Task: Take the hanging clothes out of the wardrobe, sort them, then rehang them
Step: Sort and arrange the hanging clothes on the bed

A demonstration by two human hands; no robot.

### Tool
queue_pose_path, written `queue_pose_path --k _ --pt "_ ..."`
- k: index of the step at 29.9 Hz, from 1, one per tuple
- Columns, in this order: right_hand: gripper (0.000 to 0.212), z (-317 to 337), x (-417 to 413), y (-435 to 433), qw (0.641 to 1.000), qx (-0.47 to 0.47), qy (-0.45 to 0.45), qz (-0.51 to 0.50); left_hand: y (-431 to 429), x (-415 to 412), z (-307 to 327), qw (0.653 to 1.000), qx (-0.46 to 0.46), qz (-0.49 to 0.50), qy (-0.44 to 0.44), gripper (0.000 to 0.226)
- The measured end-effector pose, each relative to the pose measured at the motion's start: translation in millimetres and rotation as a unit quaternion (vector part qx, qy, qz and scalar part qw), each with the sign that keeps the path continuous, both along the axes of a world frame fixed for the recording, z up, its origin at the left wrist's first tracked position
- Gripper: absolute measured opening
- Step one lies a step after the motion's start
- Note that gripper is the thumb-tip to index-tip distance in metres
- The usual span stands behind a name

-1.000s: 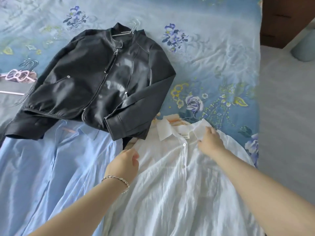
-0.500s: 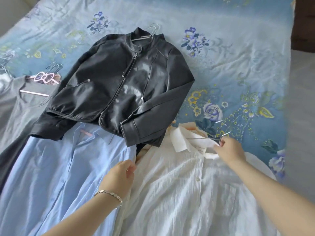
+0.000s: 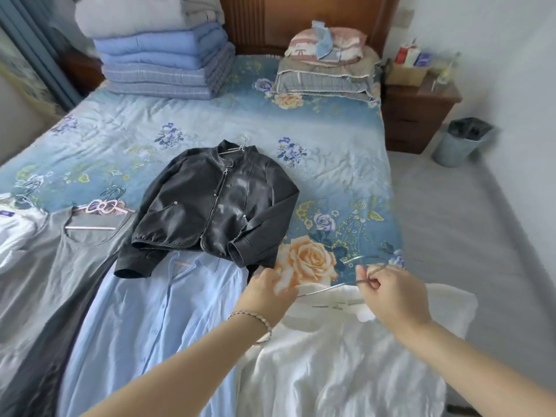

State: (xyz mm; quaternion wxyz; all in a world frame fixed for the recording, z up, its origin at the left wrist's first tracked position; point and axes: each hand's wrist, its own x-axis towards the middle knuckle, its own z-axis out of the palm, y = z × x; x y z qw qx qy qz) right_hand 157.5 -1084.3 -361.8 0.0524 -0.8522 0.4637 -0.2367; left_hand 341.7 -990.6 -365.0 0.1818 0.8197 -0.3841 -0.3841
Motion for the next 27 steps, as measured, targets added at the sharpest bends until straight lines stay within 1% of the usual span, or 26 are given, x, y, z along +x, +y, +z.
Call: queue_pose_path --k 1,3,4,5,7,8,10,11,13,16,20,21,23,24,25,27 --pt "0.04 20.8 -1.5 15.7 1.0 -0.008 0.005 -0.011 10.1 -2.5 15.9 1.0 0.006 -0.02 -0.011 0.023" --pt "0.052 61.7 -7.1 42.4 0.999 -0.016 0.014 -0.035 31.4 -6.0 46.3 0.998 -0.006 -0.051 -0.03 0.03" --pt "0.058 80.5 -11.3 53.2 0.998 0.003 0.026 -0.052 41.3 -8.7 60.5 0.997 -0.016 -0.068 -0.035 0.034" --pt "0.057 99.6 -15.7 63.6 0.996 0.026 0.047 -0.074 51.0 -12.1 74.5 0.994 -0.031 -0.092 -0.049 0.037" --pt "0.048 133.6 -25.8 85.4 0.986 0.086 0.093 -0.11 68.9 -21.0 97.9 0.985 -0.065 -0.138 -0.08 0.04" --pt "0.046 147.6 -30.6 94.5 0.982 0.108 0.107 -0.111 77.6 -25.6 109.6 0.981 -0.082 -0.148 -0.094 0.041" --pt "0.043 171.2 -40.2 114.7 0.98 0.148 0.114 -0.072 96.5 -35.4 134.4 0.974 -0.119 -0.155 -0.112 0.04" --pt "0.043 179.3 -42.5 121.1 0.978 0.17 0.112 -0.047 101.9 -39.4 144.4 0.973 -0.143 -0.146 -0.111 0.038" --pt "0.044 198.0 -50.4 137.5 0.974 0.185 0.128 0.004 118.4 -49.7 167.2 0.971 -0.189 -0.109 -0.097 0.04" --pt "0.044 233.1 -69.1 166.7 0.973 0.151 0.163 0.069 141.3 -72.2 186.8 0.962 -0.244 -0.09 -0.088 0.04" --pt "0.046 265.9 -108.7 197.9 0.965 0.03 0.238 0.104 163.7 -130.0 206.2 0.947 -0.302 -0.092 -0.058 0.034" --pt "0.046 271.8 -122.0 204.7 0.966 0.017 0.236 0.104 170.2 -145.9 211.7 0.941 -0.323 -0.086 -0.052 0.034" --pt "0.046 280.2 -150.8 215.7 0.975 0.036 0.186 0.111 181.6 -174.3 221.2 0.924 -0.374 -0.075 -0.028 0.036" --pt "0.046 281.9 -166.2 220.1 0.981 0.045 0.144 0.123 185.8 -186.7 224.1 0.913 -0.401 -0.075 -0.012 0.037" --pt "0.048 282.1 -181.5 223.0 0.985 0.034 0.098 0.137 190.4 -198.5 228.3 0.904 -0.42 -0.077 0.005 0.037" --pt "0.056 280.9 -208.9 222.7 0.986 -0.022 0.015 0.166 201.1 -219.0 239.4 0.901 -0.421 -0.095 0.044 0.033"
